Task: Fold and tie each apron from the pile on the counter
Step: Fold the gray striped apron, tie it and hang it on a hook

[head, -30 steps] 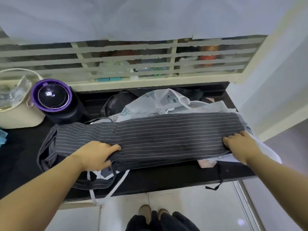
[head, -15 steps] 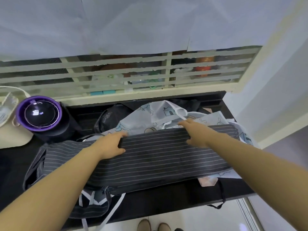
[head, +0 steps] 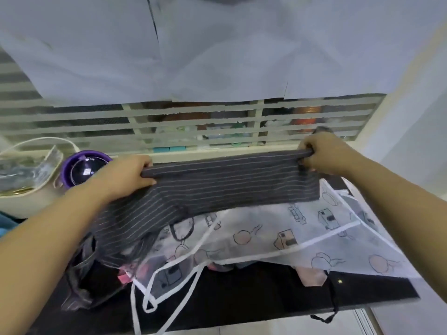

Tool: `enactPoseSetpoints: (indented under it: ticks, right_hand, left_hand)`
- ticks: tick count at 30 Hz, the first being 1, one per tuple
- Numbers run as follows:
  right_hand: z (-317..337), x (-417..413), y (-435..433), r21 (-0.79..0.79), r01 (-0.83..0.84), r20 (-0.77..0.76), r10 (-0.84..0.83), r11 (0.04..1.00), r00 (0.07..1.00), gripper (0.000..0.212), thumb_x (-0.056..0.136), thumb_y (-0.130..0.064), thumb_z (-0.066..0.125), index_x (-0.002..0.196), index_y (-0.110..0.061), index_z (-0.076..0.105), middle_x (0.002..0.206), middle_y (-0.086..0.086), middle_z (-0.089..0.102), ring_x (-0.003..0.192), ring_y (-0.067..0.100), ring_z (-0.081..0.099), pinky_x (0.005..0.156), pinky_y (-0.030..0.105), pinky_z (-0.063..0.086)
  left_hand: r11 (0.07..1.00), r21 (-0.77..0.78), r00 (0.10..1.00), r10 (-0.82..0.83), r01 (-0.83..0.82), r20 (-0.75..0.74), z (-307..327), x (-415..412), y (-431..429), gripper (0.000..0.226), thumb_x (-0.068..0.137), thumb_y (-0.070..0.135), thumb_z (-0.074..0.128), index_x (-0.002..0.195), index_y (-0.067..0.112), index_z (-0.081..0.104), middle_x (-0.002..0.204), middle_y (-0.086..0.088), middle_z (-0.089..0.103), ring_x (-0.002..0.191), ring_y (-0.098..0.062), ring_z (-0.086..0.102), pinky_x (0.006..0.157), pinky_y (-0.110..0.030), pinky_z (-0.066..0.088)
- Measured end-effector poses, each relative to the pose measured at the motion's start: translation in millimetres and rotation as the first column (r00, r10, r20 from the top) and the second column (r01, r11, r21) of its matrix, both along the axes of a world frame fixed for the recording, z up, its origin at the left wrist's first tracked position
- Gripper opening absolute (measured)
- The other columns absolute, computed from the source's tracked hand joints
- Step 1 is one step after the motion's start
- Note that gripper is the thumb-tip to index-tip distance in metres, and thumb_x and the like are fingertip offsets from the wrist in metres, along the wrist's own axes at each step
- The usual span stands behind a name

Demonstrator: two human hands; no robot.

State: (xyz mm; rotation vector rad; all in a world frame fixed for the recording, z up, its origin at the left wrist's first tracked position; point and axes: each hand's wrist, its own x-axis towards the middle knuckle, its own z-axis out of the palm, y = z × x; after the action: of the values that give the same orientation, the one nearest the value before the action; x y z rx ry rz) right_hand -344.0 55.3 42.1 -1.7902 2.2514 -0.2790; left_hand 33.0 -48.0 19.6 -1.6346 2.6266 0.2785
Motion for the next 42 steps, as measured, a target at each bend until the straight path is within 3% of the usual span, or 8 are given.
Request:
enactPoseSetpoints:
  ticks: [4,9,12,15,21,28,33,42]
  right_hand:
    - [7,14,14,-0.538,0.195,0.172,-0.12,0.82,0.978,0.026,0.074,0.009,0.056,0.087,-0.013,0.064,0.079,-0.001,0.056,0.076,0.018,0.05,0.066,0.026,0.033]
    - [-83,34,56,-0.571,0.29,0.311,-0.124,0.768,0.942,0.036,0.072,0.015,0.063,0.104,-0.002,0.064,0.093,0.006,0.055,0.082,0.015,0.049,0.079,0.022,0.038]
    - [-145,39,86,-0.282,0.393,0.377,-0.276,0.875,0.884,0.038,0.076,0.011,0.062,0.111,-0.003,0.062,0.097,0.006,0.056,0.083,0.018,0.05,0.081,0.037,0.045]
    - [-168,34,102,-0.063,0.449,0.377,-0.395,0.891,0.838,0.038,0.078,0.003,0.062,0.114,-0.005,0.064,0.109,0.013,0.064,0.087,0.025,0.056,0.08,0.031,0.041]
    - [-138,37,74,-0.141,0.41,0.296,-0.356,0.901,0.886,0.023,0.084,-0.01,0.06,0.106,-0.013,0.067,0.103,0.002,0.065,0.089,0.018,0.056,0.08,0.03,0.042]
    - [-145,73,40,0.086,0.011,0.235,-0.031,0.996,0.971,0.016,0.089,-0.019,0.06,0.103,-0.02,0.067,0.097,-0.01,0.058,0.091,0.01,0.056,0.088,0.029,0.049]
    - [-152,80,34,0.133,-0.015,0.253,-0.02,0.991,0.967,0.017,0.091,-0.02,0.06,0.107,-0.021,0.066,0.105,-0.007,0.057,0.095,0.011,0.056,0.087,0.025,0.047]
    - [-155,69,33,0.164,0.019,0.355,-0.077,0.986,0.932,0.013,0.092,-0.018,0.059,0.103,-0.021,0.066,0.099,-0.005,0.066,0.089,0.01,0.06,0.075,0.016,0.044]
  left_hand:
    - [0.869,-0.468,0.941,-0.008,-0.161,-0.338,18,13,28,0.02,0.083,0.001,0.062,0.078,0.012,0.046,0.067,-0.002,0.048,0.061,-0.028,0.047,0.057,-0.034,0.031]
    - [0.841,-0.54,0.985,-0.109,0.021,-0.132,-45,38,58,0.033,0.056,-0.015,0.068,0.074,0.008,0.052,0.069,-0.013,0.053,0.058,-0.034,0.055,0.048,-0.034,0.034]
    - [0.927,-0.268,0.965,-0.243,0.262,0.102,-99,59,80,0.042,0.054,0.009,0.08,0.076,0.021,0.046,0.069,0.001,0.051,0.057,-0.024,0.054,0.049,-0.032,0.04]
    - [0.97,0.214,0.975,-0.155,0.12,0.158,-134,72,98,0.027,0.08,0.047,0.067,0.081,0.03,0.047,0.083,0.014,0.053,0.073,-0.008,0.052,0.063,-0.026,0.041]
    - [0.958,0.214,0.922,0.25,-0.191,-0.295,-127,46,74,0.012,0.093,0.034,0.056,0.081,0.036,0.056,0.083,0.013,0.063,0.079,-0.007,0.058,0.067,-0.024,0.043]
    - [0.662,0.613,0.7,0.675,-0.432,-0.235,-139,4,46,0.056,0.091,0.049,0.056,0.132,0.01,0.052,0.13,-0.008,0.057,0.114,-0.025,0.054,0.097,-0.035,0.042]
    - [0.404,0.86,0.541,0.819,-0.311,-0.189,-140,-2,39,0.045,0.083,0.053,0.065,0.108,0.016,0.067,0.11,-0.005,0.067,0.102,-0.026,0.062,0.098,-0.043,0.047]
    - [0.533,0.846,0.509,0.722,0.023,-0.469,-128,7,71,0.022,0.089,0.025,0.065,0.107,0.014,0.067,0.099,-0.001,0.075,0.093,-0.018,0.071,0.094,-0.04,0.051]
